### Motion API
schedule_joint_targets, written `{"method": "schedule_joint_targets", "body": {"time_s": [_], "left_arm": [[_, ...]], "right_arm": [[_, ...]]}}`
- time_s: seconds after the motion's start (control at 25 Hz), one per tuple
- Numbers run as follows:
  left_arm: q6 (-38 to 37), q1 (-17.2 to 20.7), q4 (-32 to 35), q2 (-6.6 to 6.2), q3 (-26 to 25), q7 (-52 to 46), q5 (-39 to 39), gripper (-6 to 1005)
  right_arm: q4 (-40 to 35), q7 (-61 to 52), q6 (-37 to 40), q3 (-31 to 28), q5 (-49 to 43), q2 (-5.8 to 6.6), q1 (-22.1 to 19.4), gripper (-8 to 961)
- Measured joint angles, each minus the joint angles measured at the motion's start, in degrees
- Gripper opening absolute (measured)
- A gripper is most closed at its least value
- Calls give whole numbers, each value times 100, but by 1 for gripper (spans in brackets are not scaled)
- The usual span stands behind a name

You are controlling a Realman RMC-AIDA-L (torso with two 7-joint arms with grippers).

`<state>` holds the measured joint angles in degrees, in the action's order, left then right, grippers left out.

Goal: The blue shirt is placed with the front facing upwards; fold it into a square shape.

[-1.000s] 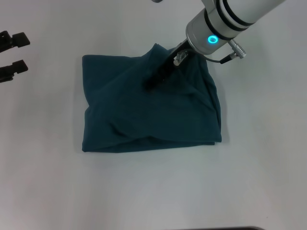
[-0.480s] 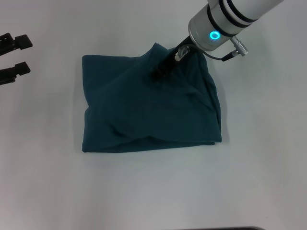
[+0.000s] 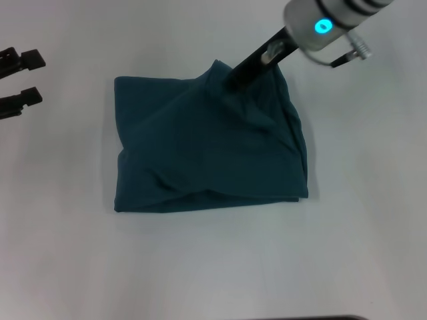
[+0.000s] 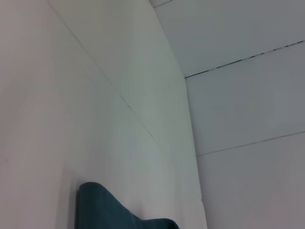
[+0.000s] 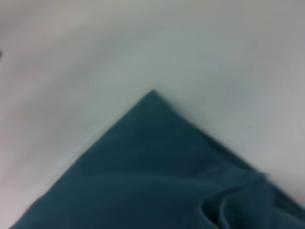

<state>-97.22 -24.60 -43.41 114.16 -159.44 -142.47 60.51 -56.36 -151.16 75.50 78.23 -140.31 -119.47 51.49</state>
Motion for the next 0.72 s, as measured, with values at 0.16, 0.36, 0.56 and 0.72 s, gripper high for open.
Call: {"method": "schedule_joint_targets", "body": {"time_s": [0.16, 0.36, 0.56, 0.72], "left_arm": [[0, 15, 0, 0, 0, 0, 2, 887], [11, 21, 0, 17, 0, 0, 4, 887], [3, -4, 9, 19, 3, 0, -5, 887], [-12, 18, 8, 27, 10, 0, -22, 886]], "right_arm": [[-500, -67, 327, -599, -518, 11, -243, 22], [-459, -6, 385, -1111, -867, 40, -339, 24], [-402, -14, 154, -1136, -1056, 20, -353, 26], [-197, -46, -194, -1103, -1158, 0, -335, 28]]}}
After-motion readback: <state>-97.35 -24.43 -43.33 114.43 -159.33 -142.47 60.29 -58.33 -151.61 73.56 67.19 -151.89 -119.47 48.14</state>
